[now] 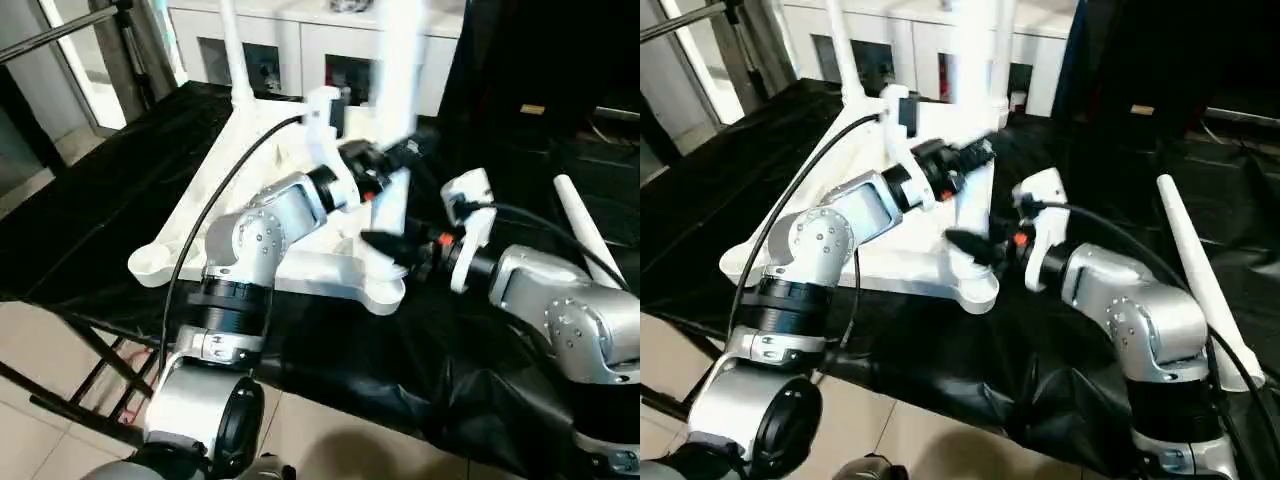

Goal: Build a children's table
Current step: Pick table leg

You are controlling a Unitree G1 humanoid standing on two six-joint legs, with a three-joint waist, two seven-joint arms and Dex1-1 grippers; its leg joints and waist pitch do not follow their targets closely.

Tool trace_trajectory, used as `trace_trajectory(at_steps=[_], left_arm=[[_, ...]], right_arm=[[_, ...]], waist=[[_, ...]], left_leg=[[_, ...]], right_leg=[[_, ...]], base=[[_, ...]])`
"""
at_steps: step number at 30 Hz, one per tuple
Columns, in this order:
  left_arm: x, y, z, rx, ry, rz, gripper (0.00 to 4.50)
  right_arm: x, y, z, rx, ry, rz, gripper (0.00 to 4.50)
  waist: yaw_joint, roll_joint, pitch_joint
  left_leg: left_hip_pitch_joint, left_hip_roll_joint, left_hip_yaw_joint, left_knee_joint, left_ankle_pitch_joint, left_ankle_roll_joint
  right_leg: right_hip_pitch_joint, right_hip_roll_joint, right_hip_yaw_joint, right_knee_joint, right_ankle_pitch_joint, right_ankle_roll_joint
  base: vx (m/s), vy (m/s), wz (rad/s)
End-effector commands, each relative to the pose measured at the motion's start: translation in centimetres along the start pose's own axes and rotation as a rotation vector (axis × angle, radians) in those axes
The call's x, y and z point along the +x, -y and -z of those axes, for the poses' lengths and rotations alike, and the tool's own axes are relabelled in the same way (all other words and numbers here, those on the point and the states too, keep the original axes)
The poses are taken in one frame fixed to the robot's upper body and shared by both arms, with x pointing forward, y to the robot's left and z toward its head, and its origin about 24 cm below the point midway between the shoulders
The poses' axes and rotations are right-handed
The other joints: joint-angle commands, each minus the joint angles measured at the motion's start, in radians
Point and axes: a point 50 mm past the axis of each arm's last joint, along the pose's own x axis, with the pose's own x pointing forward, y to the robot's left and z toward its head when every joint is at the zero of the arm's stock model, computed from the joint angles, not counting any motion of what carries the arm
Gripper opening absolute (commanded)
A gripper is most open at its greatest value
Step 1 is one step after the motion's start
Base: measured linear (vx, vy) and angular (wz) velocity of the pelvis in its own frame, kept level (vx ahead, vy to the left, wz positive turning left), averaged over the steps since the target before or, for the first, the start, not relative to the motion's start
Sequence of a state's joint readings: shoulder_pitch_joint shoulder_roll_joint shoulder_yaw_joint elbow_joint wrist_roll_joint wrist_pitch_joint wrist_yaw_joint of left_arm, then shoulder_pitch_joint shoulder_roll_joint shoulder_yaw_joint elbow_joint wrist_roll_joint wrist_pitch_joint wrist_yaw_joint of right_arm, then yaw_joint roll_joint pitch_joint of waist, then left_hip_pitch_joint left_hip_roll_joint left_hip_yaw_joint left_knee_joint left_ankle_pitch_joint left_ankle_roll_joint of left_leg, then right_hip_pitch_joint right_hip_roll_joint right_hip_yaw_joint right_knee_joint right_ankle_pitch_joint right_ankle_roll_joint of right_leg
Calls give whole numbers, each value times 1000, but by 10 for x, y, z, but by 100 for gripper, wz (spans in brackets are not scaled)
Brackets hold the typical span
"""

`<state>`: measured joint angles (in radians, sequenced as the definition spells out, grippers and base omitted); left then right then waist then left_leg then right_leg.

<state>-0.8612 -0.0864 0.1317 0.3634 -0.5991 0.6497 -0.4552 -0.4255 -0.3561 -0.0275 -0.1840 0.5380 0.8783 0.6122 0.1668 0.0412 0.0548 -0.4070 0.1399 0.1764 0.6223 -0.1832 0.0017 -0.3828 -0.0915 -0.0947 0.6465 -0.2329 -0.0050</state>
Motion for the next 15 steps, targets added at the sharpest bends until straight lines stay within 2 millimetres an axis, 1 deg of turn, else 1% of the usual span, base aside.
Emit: trace_trajectory(at_steps=[1, 2, 3, 4, 5, 6, 7, 8, 9, 10, 11, 13, 15], left_arm=[[2, -1, -1, 2, 2, -36, 231], [3, -1, 0, 5, 2, -43, 231], [3, -1, -1, 15, 4, -57, 211], [3, -2, -2, 24, 6, -66, 201], [3, -2, -2, 24, 6, -66, 201], [4, -1, -3, 39, 10, -71, 197], [4, -1, -3, 44, 10, -66, 195], [4, 0, -3, 45, 7, -51, 192], [4, 2, -3, 44, 3, -34, 192], [4, 3, -3, 45, -2, -16, 192], [4, 6, -3, 55, -12, 14, 191], [3, 8, -4, 66, -21, 39, 191], [2, 14, -5, 86, -57, 129, 191]], right_arm=[[9, -14, -11, -54, 44, -75, 207], [9, -14, -12, -54, 44, -74, 207], [10, -14, -12, -54, 44, -72, 202], [10, -14, -12, -54, 43, -69, 200], [10, -14, -12, -54, 43, -69, 200], [10, -13, -12, -61, 39, -60, 199], [9, -13, -12, -69, 36, -52, 199], [9, -12, -12, -61, 36, -45, 199], [8, -10, -11, -42, 38, -41, 234], [7, -9, -11, -20, 40, -43, 254], [5, -9, -11, -9, 37, -57, 268], [3, -8, -11, -6, 36, -67, 276], [-2, -4, -11, -4, 23, -72, 301]], waist=[[1, -24, -76], [1, -24, -75], [1, -23, -75], [1, -23, -75], [2, -23, -75], [2, -19, -75], [2, -21, -75], [3, -19, -75], [2, -20, -75], [2, -20, -75], [2, -20, -75], [2, -16, -76], [2, -16, -75]], left_leg=[[21, 93, -42, -67, -49, 64], [21, 93, -42, -67, -51, 63], [21, 93, -42, -67, -56, 62], [22, 94, -42, -68, -57, 60], [22, 94, -43, -68, -58, 58], [23, 95, -43, -69, -61, 55], [23, 95, -43, -69, -64, 52], [23, 95, -43, -69, -65, 51], [23, 96, -43, -70, -67, 49], [22, 94, -43, -70, -65, 50], [22, 94, -43, -70, -66, 50], [23, 95, -44, -69, -67, 51], [24, 95, -43, -71, -72, 49]], right_leg=[[51, -95, 65, -76, 11, -218], [50, -96, 65, -77, 10, -218], [50, -96, 65, -77, 6, -218], [50, -95, 65, -77, 5, -218], [50, -95, 65, -77, 7, -217], [49, -95, 66, -77, 7, -218], [50, -95, 66, -77, 10, -216], [50, -95, 66, -77, 11, -216], [50, -96, 66, -76, 15, -216], [50, -96, 66, -76, 21, -218], [51, -96, 66, -76, 22, -219], [50, -96, 66, -75, 24, -220], [50, -95, 66, -76, 21, -218]], base=[[0, 0, 0], [0, 0, 0], [0, 0, 0], [0, 0, 0], [0, 0, 0], [0, 0, 0], [0, 0, 0], [0, 0, 0], [0, 0, 0], [0, 0, 0], [0, 0, 0], [0, 0, 0], [0, 0, 0]])
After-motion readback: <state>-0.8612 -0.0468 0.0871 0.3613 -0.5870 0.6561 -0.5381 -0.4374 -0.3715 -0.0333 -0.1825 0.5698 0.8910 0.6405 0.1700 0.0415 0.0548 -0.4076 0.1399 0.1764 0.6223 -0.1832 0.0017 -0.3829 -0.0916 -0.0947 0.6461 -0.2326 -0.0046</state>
